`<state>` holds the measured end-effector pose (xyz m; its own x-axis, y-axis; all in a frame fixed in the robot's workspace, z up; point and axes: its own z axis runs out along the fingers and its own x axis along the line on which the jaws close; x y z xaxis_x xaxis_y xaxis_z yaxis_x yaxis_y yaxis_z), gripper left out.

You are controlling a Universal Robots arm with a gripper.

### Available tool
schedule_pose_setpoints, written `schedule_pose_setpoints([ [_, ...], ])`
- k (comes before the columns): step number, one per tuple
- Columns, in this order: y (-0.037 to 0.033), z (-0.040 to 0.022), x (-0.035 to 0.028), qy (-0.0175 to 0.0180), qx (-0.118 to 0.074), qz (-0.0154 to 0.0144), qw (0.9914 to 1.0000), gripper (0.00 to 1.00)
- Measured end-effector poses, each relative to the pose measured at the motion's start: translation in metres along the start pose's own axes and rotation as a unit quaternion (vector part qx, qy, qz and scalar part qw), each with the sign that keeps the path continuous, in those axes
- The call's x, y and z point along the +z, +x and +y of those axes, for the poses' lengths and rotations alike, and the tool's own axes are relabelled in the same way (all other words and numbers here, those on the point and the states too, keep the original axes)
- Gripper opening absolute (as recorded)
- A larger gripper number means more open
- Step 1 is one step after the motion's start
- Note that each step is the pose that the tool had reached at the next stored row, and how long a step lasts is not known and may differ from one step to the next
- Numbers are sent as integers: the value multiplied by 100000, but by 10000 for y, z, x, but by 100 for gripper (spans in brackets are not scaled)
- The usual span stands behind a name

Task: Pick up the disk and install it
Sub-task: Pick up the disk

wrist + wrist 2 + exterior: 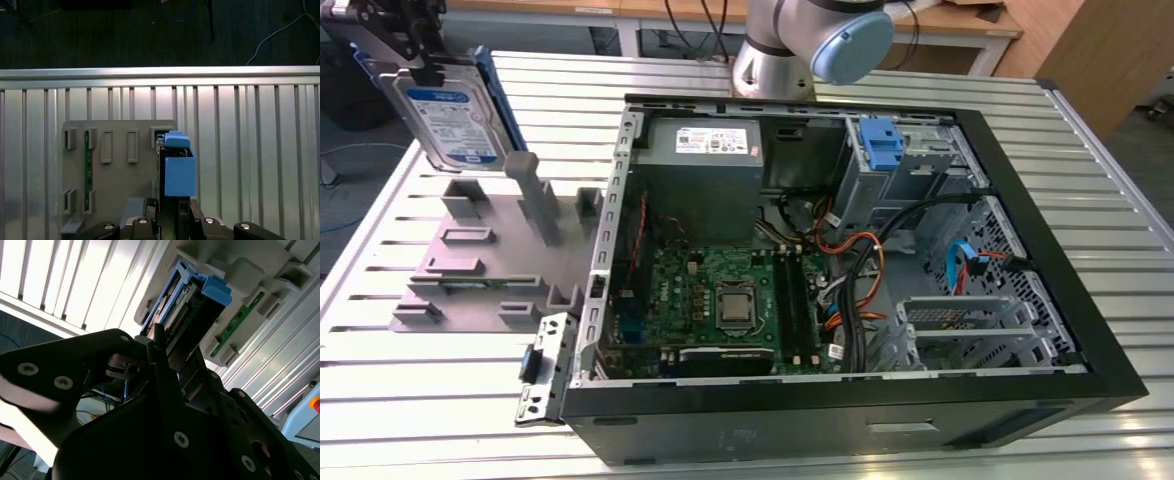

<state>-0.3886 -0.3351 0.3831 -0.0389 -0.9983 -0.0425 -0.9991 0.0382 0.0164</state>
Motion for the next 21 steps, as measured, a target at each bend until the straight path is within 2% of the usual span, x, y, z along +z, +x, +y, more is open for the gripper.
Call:
schedule_pose_setpoints([
  [5,-3,1,-79,-6,0,2,100000,35],
  [16,-4,2,-91,-9,1,3,100000,35],
  [21,-6,2,-142,-8,3,1,100000,35],
])
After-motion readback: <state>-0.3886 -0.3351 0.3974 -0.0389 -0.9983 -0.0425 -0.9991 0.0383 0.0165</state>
